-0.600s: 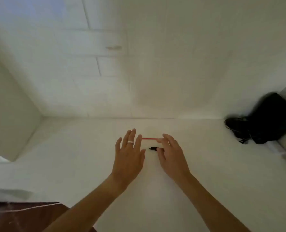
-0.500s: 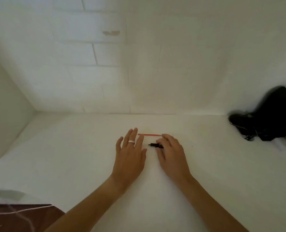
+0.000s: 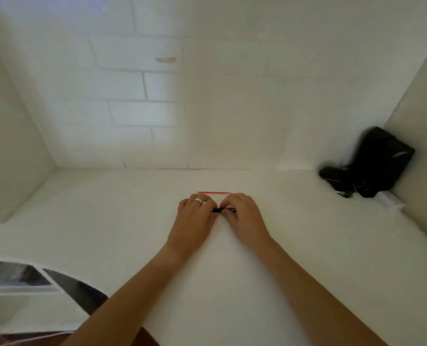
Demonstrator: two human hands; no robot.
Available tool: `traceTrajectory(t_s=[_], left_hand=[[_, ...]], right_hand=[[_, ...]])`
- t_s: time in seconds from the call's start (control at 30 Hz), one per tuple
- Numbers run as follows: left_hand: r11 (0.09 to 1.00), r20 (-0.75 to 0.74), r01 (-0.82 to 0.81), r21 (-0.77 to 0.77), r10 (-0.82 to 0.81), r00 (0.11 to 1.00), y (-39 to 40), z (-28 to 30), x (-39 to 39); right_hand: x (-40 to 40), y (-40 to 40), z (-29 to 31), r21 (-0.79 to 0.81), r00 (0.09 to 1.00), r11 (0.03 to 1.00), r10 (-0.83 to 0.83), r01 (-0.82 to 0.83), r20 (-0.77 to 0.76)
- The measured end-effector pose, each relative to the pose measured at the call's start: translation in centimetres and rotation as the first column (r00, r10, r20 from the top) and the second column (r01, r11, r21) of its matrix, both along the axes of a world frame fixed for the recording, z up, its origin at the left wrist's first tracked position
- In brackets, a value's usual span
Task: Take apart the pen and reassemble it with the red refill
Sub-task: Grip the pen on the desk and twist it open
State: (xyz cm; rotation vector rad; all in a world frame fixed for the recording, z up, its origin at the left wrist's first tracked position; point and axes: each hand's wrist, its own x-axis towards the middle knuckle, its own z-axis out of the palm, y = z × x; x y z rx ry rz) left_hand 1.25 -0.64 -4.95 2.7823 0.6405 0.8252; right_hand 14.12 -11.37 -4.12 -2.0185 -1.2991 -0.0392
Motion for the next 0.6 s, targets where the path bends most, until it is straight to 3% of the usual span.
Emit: traceTrajectory(t_s=[0.2,0.6], left_hand=[[0.998,0.020,0.005,-0.060,-0.004,1.000,-0.2,0.5,-0.3],[0.997,0.009,-0.044,0.071,0.043,0.999,0.3,0.0,0.2]], right_hand=[[-1.3,-1.0,-0.3,0.043,0.999,0.998,-0.044,0.045,-0.017],[-0.9,-0.8,-0.3,0.071,1.000,0.997,0.008,-0.007,-0.012]])
